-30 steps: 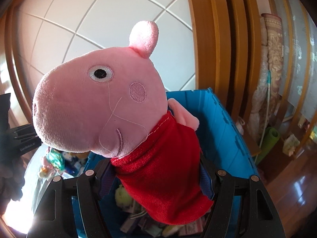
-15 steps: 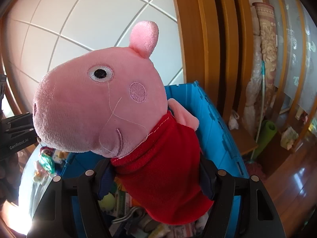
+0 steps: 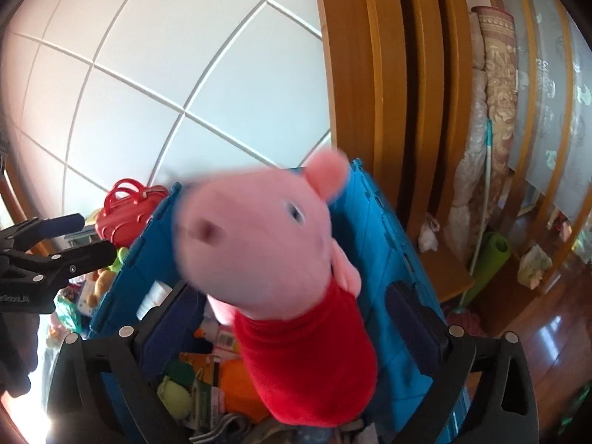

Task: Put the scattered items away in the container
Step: 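Open both tools to drop the bottle and plush into the crate, then move both tools back toward the remaining items on the bed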

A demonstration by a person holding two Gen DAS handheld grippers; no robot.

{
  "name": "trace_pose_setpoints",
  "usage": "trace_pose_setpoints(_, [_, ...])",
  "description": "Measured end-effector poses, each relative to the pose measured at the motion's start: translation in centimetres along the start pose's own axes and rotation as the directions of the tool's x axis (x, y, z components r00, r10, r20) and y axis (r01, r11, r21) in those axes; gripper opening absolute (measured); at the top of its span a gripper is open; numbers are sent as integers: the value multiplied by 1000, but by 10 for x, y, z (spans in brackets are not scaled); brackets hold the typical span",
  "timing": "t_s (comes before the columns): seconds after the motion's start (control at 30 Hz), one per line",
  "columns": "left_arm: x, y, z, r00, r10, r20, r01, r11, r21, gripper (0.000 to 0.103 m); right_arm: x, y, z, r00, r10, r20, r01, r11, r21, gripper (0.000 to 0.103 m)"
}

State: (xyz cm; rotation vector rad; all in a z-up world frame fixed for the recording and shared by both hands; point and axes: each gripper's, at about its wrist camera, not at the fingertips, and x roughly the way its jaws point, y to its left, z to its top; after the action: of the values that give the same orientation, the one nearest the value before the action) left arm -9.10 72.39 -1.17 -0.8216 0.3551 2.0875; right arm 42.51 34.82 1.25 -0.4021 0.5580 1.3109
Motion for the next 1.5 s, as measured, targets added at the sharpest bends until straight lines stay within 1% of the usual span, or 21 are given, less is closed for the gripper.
trace_pose_setpoints(0.13, [-2,15,-13,1000,10,-5,-10,999,-45,102,0,-1,-5,1000,8,-11,-8,1000,-4,103])
trace_pose_setpoints(0.3, [-14,36,-37,999,36,-1,-36,996,-83,102,-5,0,-10,1000,10,-29,-10,1000,1,103])
trace_pose_setpoints(0.37, [-23,49,-47,999,33,16,-31,993,-113,102,-7,7,-12,999,18,-34,-18,1000,-14,103])
trace_pose_setpoints(0.43, [-32,61,-57,999,30,18,-28,989,-142,102,-10,18,-13,999,28,-32,-29,999,-31,103])
trace_pose_setpoints(0.5, [-39,74,-67,999,36,12,-34,985,-168,102,-14,30,-13,999,46,-24,-47,998,-46,103])
trace_pose_setpoints(0.6, [-51,92,-82,998,64,7,-61,980,-187,102,-20,54,-14,997,80,-12,-81,994,-69,103])
trace_pose_setpoints(0.67, [-61,105,-95,997,82,11,-78,973,-217,102,-22,71,-15,995,102,-7,-102,991,-88,103])
trace_pose_setpoints(0.73, [-71,120,-107,998,63,11,-58,963,-262,102,-23,90,-15,992,125,-8,-125,986,-111,103])
trace_pose_setpoints(0.8, [-80,134,-119,998,59,6,-55,957,-285,102,-23,108,-15,990,142,-9,-142,981,-130,103])
trace_pose_setpoints(0.87, [-88,148,-131,997,79,-2,-76,950,-301,102,-22,127,-15,988,154,-11,-154,979,-137,103])
trace_pose_setpoints(0.9, [-93,157,-137,995,99,-9,-97,946,-311,102,-21,136,-15,994,111,4,-110,989,-97,103])
trace_pose_setpoints(1.0, [-105,181,-155,990,142,-16,-140,933,-331,102,-20,166,-16,991,136,1,-135,983,-125,103])
trace_pose_setpoints(1.13, [-124,223,-183,987,161,-10,-151,905,-399,102,-17,207,-18,986,167,-8,-167,974,-154,103])
trace_pose_setpoints(1.27, [-142,271,-218,979,200,-45,-197,859,-472,102,-11,248,-23,980,194,-36,-197,965,-172,103])
trace_pose_setpoints(1.4, [-153,320,-260,959,263,-107,-279,807,-520,102,-5,297,-33,972,226,-64,-234,950,-209,103])
trace_pose_setpoints(1.5, [-155,353,-292,948,277,-158,-317,772,-551,102,3,331,-44,967,237,-90,-252,940,-229,103])
